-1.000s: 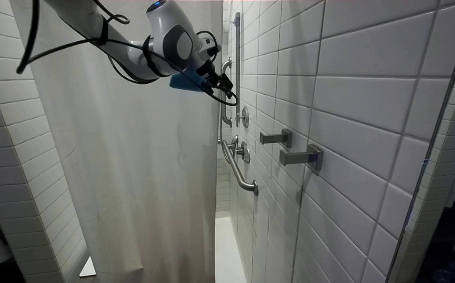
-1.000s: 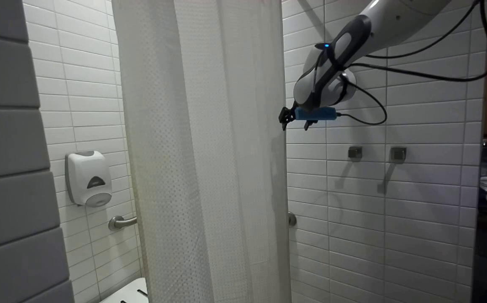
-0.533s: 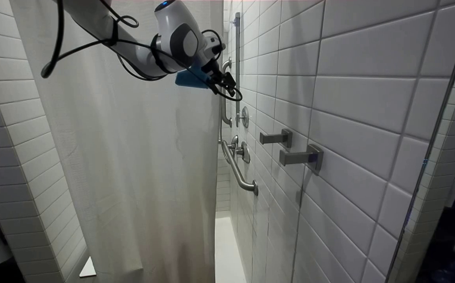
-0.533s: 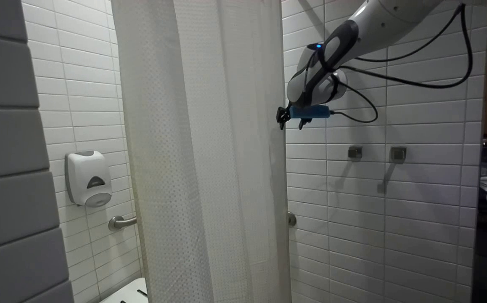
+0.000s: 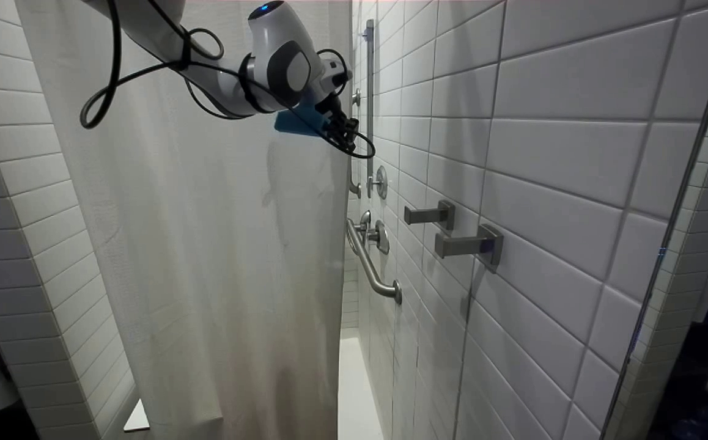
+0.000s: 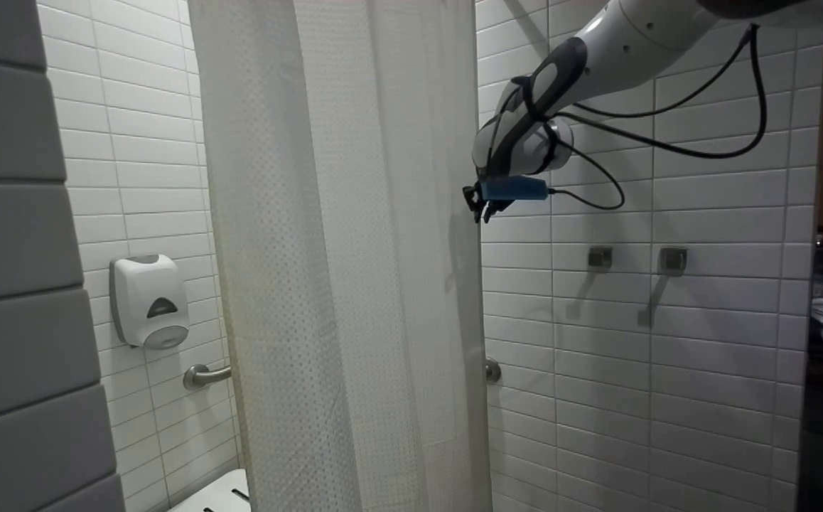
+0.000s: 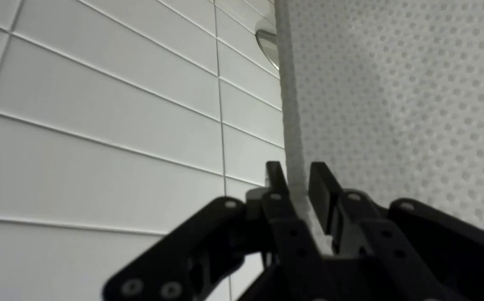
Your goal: Open the shower
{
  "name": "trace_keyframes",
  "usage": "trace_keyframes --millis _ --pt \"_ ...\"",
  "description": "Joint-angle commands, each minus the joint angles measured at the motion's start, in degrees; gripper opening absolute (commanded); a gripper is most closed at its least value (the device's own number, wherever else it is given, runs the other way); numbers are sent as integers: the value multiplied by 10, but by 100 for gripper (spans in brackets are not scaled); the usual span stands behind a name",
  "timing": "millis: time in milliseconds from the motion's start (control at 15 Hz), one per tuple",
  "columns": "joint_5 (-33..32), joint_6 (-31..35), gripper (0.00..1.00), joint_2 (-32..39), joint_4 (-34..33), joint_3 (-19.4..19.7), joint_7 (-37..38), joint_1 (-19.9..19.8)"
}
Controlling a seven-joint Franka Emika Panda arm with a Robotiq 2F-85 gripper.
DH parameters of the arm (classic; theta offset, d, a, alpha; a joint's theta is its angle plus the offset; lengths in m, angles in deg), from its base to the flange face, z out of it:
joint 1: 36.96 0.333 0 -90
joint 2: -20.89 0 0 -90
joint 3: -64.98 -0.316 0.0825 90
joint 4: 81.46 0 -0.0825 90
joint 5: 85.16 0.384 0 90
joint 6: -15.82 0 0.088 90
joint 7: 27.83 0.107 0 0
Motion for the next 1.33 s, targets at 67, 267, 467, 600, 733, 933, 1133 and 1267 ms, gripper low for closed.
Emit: trace_keyframes --millis 67,267,467,600,733,933,1133,1267 --pt "36 -13 0 6 -21 -3 -46 -1" --pt "36 -19 26 4 -24 3 -43 3" --pt "19 -6 37 -3 -12 10 -30 9" --pt "-7 3 50 -9 -1 14 -9 11" --pt "-34 17 64 -6 2 21 15 15" --pt "19 12 84 -6 3 -3 -57 2" --pt "88 6 100 -6 -2 -42 -158 -21" --pt "153 -4 100 -8 -7 -82 -250 -46"
